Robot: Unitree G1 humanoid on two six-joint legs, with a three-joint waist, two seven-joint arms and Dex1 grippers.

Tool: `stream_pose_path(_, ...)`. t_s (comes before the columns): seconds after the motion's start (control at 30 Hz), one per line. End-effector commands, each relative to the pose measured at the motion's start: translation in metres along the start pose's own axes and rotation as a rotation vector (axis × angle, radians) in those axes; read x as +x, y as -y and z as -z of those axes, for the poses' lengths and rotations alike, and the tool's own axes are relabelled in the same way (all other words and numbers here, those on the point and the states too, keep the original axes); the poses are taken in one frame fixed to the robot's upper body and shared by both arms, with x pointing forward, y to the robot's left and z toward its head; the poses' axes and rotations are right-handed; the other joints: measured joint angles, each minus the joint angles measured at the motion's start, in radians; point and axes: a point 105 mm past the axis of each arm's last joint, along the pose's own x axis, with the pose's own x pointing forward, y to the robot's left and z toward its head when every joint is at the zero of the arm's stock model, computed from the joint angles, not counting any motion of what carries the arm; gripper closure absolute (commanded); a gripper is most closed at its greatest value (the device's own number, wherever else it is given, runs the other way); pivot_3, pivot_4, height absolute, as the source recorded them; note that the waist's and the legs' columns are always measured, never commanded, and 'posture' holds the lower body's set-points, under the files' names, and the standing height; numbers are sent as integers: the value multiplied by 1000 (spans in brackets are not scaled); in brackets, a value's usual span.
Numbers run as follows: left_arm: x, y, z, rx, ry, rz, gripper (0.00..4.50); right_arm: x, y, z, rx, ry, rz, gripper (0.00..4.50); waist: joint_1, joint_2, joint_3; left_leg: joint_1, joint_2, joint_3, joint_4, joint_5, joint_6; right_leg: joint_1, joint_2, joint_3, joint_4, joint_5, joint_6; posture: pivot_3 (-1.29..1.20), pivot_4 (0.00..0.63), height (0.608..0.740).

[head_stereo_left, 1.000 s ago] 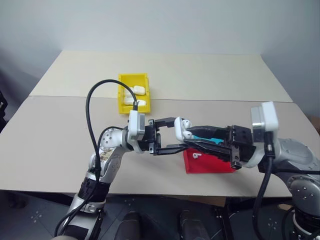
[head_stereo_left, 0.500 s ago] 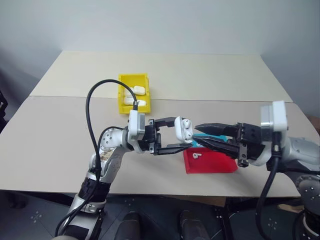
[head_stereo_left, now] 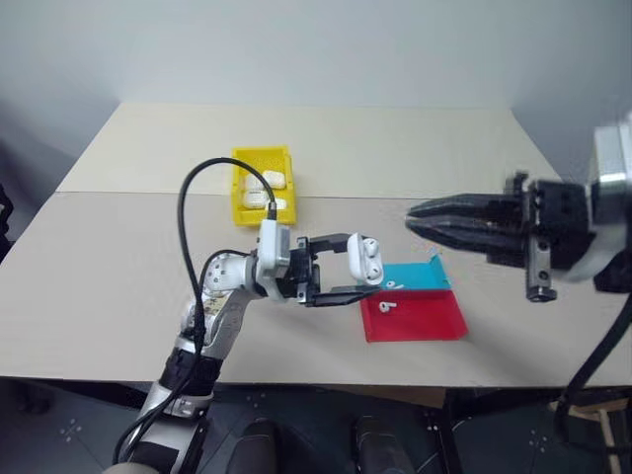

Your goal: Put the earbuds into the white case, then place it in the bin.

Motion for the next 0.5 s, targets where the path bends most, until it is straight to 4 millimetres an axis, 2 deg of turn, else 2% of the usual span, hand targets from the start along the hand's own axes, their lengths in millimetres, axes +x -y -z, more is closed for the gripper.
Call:
stream_pose_path(0.03,7,-2,-2,68,-13,35,1722,21,4,8,-28,-139,-44,4487,-1,0,0,0,0,1,0,0,0,-1,0,0,0,0,0,0,150,740)
stream_pose_path(0.3,14,-7,8,101,-45,23,1722,53,5,19,-107,-224,-139,4487,6,0,0,-3,0,0,0,0,0,-3,-1,0,-1,0,0,0,150,740)
stream_pose_path(0.5,14,-6,8,104,-40,8,1722,61,0,37,-151,-286,-205,4487,6,0,0,-3,0,0,0,0,0,-3,-1,0,0,0,0,0,150,740)
